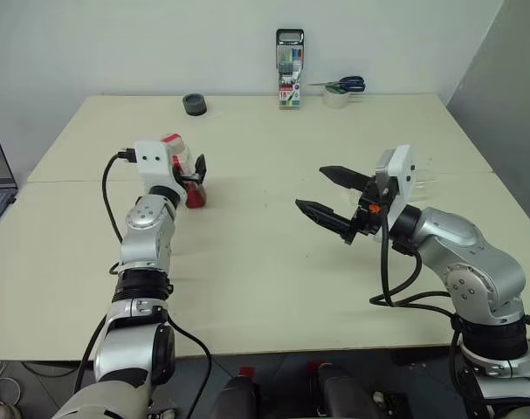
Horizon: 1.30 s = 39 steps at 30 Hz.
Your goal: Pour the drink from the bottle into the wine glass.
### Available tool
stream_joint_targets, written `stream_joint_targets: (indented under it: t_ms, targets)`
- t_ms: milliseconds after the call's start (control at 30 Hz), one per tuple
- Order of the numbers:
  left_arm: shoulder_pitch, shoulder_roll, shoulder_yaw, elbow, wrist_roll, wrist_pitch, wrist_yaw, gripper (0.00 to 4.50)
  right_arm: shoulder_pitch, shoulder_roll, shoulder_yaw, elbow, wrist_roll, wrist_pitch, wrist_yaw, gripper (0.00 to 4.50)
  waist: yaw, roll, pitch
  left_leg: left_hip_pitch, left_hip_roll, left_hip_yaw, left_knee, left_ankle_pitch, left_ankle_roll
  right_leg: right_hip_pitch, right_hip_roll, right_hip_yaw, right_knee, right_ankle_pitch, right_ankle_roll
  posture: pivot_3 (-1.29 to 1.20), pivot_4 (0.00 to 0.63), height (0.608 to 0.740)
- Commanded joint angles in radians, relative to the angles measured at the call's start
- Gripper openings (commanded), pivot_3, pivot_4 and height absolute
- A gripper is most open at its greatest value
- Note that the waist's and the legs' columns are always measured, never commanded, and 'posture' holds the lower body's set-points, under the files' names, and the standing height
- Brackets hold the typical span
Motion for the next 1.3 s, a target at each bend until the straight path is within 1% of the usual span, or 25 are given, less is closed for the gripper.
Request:
stream_joint_targets:
  t_ms: [33, 467, 500, 533, 700, 767, 933, 1033, 1100, 1200, 1300]
  targets:
    - [-0.033, 0.016, -0.003, 0.003, 0.007, -0.031, -0.007, 4.48, -0.001, -0.001, -0.022, -0.048, 0.02, -0.006, -0.012, 4.5, 0.0, 0.0, 0.0, 0.0, 0.0, 0.0, 0.0, 0.0, 0.0, 0.0, 0.0, 0.0, 0.0, 0.0, 0.0, 0.0, 0.15, 0.74]
    - [-0.049, 0.019, -0.005, 0.03, 0.003, -0.048, -0.027, 4.48, -0.006, -0.007, -0.025, -0.041, 0.03, -0.006, -0.016, 4.5, 0.0, 0.0, 0.0, 0.0, 0.0, 0.0, 0.0, 0.0, 0.0, 0.0, 0.0, 0.0, 0.0, 0.0, 0.0, 0.0, 0.15, 0.74]
    - [-0.049, 0.018, -0.003, 0.031, 0.003, -0.049, -0.029, 4.08, -0.008, -0.007, -0.025, -0.039, 0.03, -0.006, -0.015, 4.5, 0.0, 0.0, 0.0, 0.0, 0.0, 0.0, 0.0, 0.0, 0.0, 0.0, 0.0, 0.0, 0.0, 0.0, 0.0, 0.0, 0.15, 0.74]
    - [-0.048, 0.018, -0.002, 0.03, 0.001, -0.049, -0.031, 3.86, -0.009, -0.005, -0.028, -0.037, 0.033, -0.005, -0.019, 4.5, 0.0, 0.0, 0.0, 0.0, 0.0, 0.0, 0.0, 0.0, 0.0, 0.0, 0.0, 0.0, 0.0, 0.0, 0.0, 0.0, 0.15, 0.74]
    - [-0.03, 0.015, 0.0, 0.007, -0.006, -0.04, -0.039, 2.28, -0.011, -0.002, -0.036, -0.029, 0.038, -0.006, -0.032, 4.5, 0.0, 0.0, 0.0, 0.0, 0.0, 0.0, 0.0, 0.0, 0.0, 0.0, 0.0, 0.0, 0.0, 0.0, 0.0, 0.0, 0.15, 0.74]
    - [-0.025, 0.014, 0.0, 0.003, -0.005, -0.036, -0.039, 1.84, -0.011, -0.003, -0.035, -0.028, 0.039, -0.008, -0.033, 4.5, 0.0, 0.0, 0.0, 0.0, 0.0, 0.0, 0.0, 0.0, 0.0, 0.0, 0.0, 0.0, 0.0, 0.0, 0.0, 0.0, 0.15, 0.74]
    - [-0.017, 0.018, 0.006, -0.007, -0.005, -0.025, -0.037, 1.82, -0.019, -0.001, -0.029, -0.021, 0.035, -0.015, -0.037, 4.5, 0.0, 0.0, 0.0, 0.0, 0.0, 0.0, 0.0, 0.0, 0.0, 0.0, 0.0, 0.0, 0.0, 0.0, 0.0, 0.0, 0.15, 0.74]
    - [-0.002, 0.021, -0.007, -0.042, -0.005, 0.021, -0.051, 1.82, -0.022, -0.002, -0.019, -0.021, 0.018, -0.016, -0.049, 4.5, -0.001, 0.0, 0.0, 0.0, 0.0, 0.0, 0.0, 0.0, 0.0, 0.0, 0.0, 0.0, 0.001, 0.0, 0.0, 0.0, 0.15, 0.74]
    - [-0.001, 0.023, -0.04, -0.085, -0.006, 0.053, -0.102, 1.82, -0.03, -0.004, -0.009, -0.017, -0.006, -0.021, -0.063, 4.5, -0.001, 0.0, 0.0, 0.0, 0.0, 0.0, 0.0, 0.0, 0.0, 0.0, 0.0, 0.0, 0.0, 0.0, 0.0, 0.0, 0.15, 0.74]
    - [-0.021, 0.035, -0.098, -0.13, 0.0, 0.066, -0.196, 1.82, -0.078, 0.035, -0.023, 0.005, 0.016, 0.0, -0.095, 4.5, -0.001, 0.0, 0.0, 0.0, -0.001, 0.0, 0.0, 0.0, 0.0, 0.0, 0.0, 0.0, 0.001, 0.0, 0.0, 0.0, 0.15, 0.74]
    - [-0.053, 0.046, -0.152, -0.152, -0.004, 0.071, -0.302, 1.82, -0.135, 0.053, -0.018, 0.034, 0.029, 0.018, -0.091, 4.5, -0.001, 0.0, 0.0, 0.0, -0.001, 0.0, 0.001, 0.0, 0.0, -0.001, 0.0, 0.0, 0.001, 0.0, 0.0, 0.0, 0.15, 0.74]
